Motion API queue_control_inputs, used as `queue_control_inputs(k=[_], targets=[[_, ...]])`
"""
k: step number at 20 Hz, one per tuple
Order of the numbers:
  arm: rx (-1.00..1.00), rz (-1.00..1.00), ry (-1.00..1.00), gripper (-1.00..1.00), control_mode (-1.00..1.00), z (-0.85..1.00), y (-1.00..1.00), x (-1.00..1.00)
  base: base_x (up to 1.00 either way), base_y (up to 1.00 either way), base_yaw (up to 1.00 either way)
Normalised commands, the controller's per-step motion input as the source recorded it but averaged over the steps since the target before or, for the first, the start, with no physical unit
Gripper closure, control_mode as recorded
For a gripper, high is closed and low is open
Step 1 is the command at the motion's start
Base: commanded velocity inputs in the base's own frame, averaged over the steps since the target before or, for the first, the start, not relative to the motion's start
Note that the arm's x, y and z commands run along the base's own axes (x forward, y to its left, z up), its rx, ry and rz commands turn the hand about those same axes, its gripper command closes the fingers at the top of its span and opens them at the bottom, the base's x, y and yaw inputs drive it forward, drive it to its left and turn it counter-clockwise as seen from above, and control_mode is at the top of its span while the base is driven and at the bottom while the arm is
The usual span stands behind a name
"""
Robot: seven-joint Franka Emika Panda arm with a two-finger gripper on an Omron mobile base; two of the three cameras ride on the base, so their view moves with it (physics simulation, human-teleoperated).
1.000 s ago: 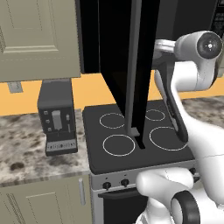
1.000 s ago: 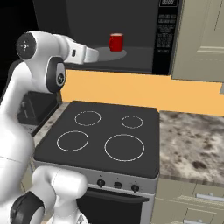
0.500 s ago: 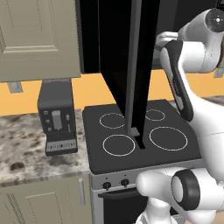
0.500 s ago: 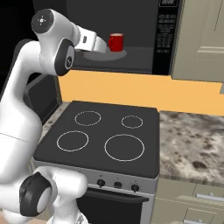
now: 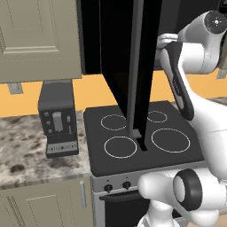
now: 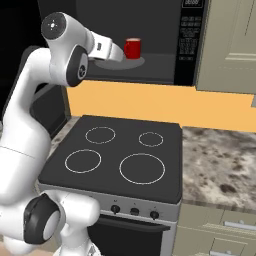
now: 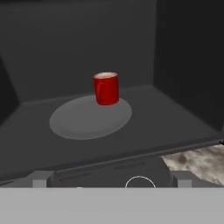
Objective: Pick the cup of tea, navigate to the dining table, and place it on the saucer.
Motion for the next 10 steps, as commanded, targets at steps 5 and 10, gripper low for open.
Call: queue_control_inputs(k=[5,10], targets=[[0.0,0.0,0.0,-1.0,-1.0,-0.02,0.15,0.53,0.0,0.0,0.0],[0.0,0.0,0.0,-1.0,-1.0,0.0,0.15,0.63,0.0,0.0,0.0]])
